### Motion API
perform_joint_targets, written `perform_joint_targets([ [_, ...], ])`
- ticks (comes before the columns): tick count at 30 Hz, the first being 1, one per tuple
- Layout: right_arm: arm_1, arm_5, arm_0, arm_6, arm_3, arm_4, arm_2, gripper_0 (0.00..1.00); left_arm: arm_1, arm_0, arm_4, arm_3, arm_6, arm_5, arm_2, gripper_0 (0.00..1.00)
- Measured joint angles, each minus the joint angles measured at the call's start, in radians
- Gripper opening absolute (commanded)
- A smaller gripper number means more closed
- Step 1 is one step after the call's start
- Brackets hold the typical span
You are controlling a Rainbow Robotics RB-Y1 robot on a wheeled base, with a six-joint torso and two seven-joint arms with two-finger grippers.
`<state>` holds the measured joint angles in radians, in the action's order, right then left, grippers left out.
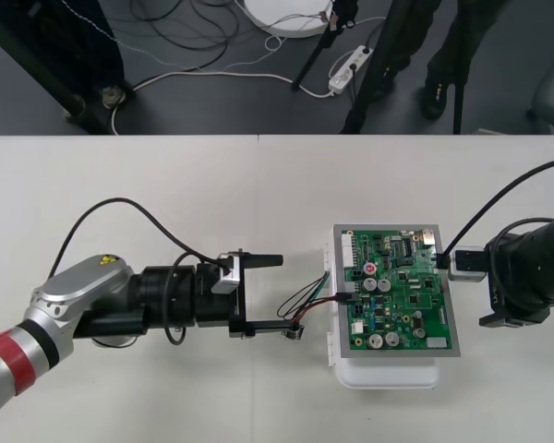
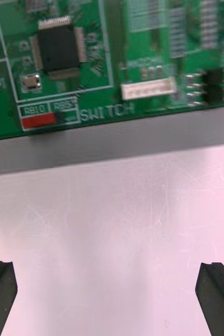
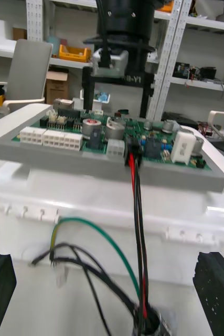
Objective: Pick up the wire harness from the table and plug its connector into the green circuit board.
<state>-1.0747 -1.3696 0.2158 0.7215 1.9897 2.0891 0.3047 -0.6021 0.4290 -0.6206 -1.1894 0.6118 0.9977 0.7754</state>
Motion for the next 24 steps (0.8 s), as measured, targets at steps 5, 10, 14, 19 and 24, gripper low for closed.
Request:
perform_joint_targets([
  [5,-0.023,0.007,0.0,-0.077,-0.033,-0.107,-0.05,1.0,-0.076,0.0,0.0,0.0,0.0,0.046,0.0,1.0],
  [10,-0.031,0.007,-0.007,-0.195,-0.071,-0.245,-0.139,1.0,-0.144,-0.018,0.001,-0.001,0.0,0.1,-0.002,1.0],
  [14,-0.043,0.007,-0.043,-0.256,-0.08,-0.353,-0.24,1.0,-0.187,-0.053,0.001,-0.002,0.0,0.147,-0.024,1.0],
  [19,-0.088,0.007,-0.123,-0.334,-0.1,-0.578,-0.355,1.0,-0.236,-0.103,-0.013,-0.004,0.0,0.21,-0.081,1.0],
  [24,-0.131,0.005,-0.227,-0.455,-0.123,-0.724,-0.462,1.0,-0.275,-0.15,-0.073,-0.007,-0.001,0.277,-0.169,1.0],
])
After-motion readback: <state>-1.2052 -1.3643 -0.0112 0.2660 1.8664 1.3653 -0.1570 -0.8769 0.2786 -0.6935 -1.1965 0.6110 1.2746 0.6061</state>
